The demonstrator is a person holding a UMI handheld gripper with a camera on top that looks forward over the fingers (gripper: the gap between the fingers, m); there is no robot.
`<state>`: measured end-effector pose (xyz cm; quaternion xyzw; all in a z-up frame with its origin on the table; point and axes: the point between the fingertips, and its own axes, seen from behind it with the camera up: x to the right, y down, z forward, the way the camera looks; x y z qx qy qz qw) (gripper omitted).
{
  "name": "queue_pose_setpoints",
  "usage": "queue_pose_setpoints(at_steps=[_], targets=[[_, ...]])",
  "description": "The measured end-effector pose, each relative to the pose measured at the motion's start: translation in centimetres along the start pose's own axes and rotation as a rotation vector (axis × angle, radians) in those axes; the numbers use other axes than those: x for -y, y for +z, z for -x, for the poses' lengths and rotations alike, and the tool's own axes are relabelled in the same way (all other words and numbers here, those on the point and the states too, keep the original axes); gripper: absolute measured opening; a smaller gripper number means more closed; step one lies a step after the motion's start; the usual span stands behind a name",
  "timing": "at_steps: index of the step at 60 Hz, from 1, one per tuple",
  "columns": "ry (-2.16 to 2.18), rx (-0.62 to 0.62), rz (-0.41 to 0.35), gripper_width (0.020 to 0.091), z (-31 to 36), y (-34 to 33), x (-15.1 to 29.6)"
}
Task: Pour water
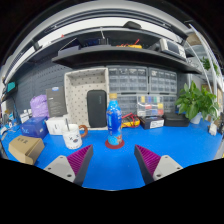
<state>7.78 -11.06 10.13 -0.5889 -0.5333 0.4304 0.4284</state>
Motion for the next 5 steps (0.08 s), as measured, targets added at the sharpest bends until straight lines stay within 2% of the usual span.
queue_pose_setpoints(at_steps=[5], targets=[[-0.001, -0.003, -0.016, 0.0853, 0.15, -0.57, 0.37]])
